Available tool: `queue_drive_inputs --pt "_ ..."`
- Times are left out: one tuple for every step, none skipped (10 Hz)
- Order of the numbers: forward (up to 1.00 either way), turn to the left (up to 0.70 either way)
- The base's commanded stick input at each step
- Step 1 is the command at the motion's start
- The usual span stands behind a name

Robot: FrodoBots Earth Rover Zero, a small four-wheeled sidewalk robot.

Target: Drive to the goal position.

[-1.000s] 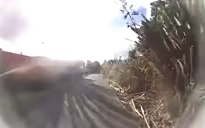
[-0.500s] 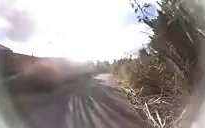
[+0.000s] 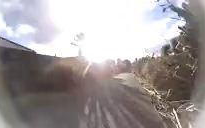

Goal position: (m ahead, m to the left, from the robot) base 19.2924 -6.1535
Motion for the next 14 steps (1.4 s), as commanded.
queue_drive_inputs --pt "0.5 0.53" --pt "0.5 0.53" --pt "0.5 0.53" --pt "0.5 0.03" --pt "0.5 0.03" --pt "0.5 0.03" --pt "0.5 0.03" --pt "0.5 -0.04" --pt "0.5 -0.21" --pt "0.5 -0.38" --pt "0.0 -0.5" --pt "0.0 -0.5" --pt "0.0 -0.5" --pt "0.0 -0.5"
